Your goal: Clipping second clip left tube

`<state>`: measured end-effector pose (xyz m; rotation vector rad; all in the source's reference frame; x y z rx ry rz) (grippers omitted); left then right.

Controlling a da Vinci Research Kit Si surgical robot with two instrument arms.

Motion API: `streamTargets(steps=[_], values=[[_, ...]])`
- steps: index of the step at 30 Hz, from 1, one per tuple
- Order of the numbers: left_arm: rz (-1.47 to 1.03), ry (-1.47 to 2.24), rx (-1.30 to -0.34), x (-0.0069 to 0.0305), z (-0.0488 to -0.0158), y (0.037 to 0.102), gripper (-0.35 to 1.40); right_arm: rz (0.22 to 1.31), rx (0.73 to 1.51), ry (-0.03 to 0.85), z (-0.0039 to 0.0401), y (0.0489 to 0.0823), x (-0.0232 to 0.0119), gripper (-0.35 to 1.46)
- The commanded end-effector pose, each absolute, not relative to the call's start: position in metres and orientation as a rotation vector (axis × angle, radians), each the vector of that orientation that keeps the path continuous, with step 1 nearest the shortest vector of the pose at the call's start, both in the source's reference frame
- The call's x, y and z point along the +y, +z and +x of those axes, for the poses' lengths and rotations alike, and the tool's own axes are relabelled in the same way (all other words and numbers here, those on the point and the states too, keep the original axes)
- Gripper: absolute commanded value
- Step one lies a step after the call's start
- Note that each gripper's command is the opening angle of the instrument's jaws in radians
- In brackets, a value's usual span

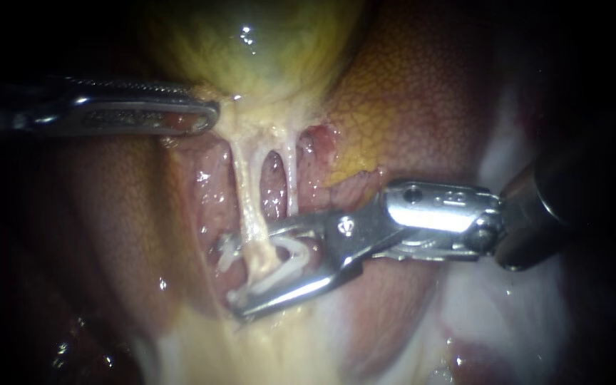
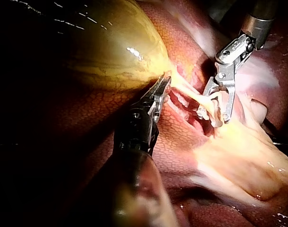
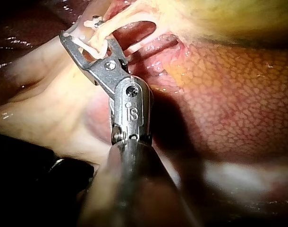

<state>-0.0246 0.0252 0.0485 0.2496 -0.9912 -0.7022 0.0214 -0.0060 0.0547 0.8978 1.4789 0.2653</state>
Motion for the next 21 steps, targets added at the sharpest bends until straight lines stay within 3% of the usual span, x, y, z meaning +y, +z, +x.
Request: streamTargets(steps=[1,6,17,21], values=[[0.250,-0.702,-0.991,0.0252,-0.0246,0.0485,-0.35,0.899,1.478,0.266,0.0214,0.0545,-0.0059,0.34],[0.250,-0.702,-0.991,0.0252,-0.0246,0.0485,-0.35,0.900,1.478,0.268,0.0215,0.0542,-0.0057,0.23],[0.250,-0.702,-0.991,0.0252,-0.0246,0.0485,-0.35,0.972,1.440,0.338,0.0215,0.0543,-0.0056,-0.35],[0.250,-0.703,-0.991,0.0252,-0.0246,0.0485,-0.35,1.006,1.419,0.374,0.0217,0.0544,-0.0056,-0.35]])
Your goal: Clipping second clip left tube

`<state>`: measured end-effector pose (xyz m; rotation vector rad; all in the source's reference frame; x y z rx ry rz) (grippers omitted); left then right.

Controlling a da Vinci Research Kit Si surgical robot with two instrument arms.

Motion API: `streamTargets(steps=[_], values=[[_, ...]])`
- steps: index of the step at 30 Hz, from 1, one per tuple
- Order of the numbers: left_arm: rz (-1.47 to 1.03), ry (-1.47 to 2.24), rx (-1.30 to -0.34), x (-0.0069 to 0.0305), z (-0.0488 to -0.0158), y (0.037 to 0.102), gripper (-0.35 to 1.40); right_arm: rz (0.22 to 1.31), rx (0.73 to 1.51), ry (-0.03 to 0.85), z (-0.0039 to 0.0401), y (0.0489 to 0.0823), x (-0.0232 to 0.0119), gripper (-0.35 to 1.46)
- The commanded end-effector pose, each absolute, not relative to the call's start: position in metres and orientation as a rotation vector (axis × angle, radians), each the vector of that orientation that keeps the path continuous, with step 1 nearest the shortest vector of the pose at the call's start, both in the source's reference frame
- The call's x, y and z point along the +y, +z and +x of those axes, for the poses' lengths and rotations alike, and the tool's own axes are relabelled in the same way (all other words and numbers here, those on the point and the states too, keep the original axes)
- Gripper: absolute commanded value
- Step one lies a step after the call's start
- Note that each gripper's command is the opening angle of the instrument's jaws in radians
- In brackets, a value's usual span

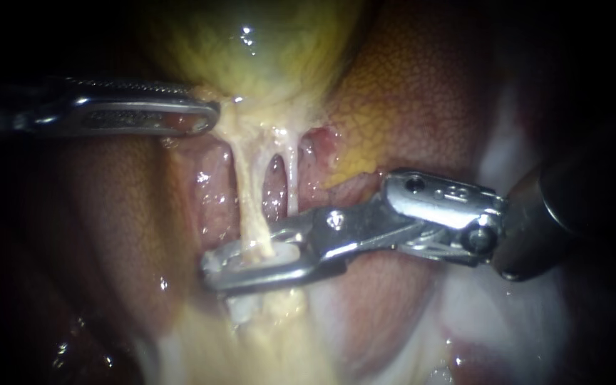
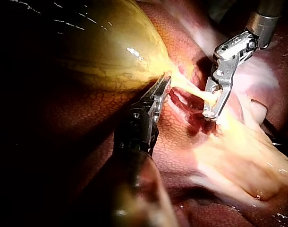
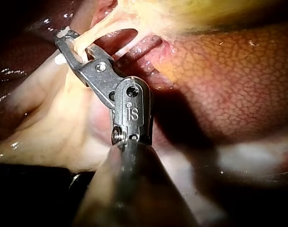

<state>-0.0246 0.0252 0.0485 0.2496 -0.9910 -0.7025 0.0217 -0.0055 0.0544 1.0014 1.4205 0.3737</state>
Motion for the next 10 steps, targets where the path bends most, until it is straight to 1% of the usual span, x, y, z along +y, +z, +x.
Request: streamTargets(steps=[1,10], values=[[0.250,-0.703,-0.991,0.0252,-0.0246,0.0485,-0.35,1.011,1.416,0.377,0.0217,0.0544,-0.0057,-0.35],[0.250,-0.703,-0.991,0.0252,-0.0246,0.0485,-0.35,1.024,1.412,0.378,0.0219,0.0544,-0.0059,-0.35]])
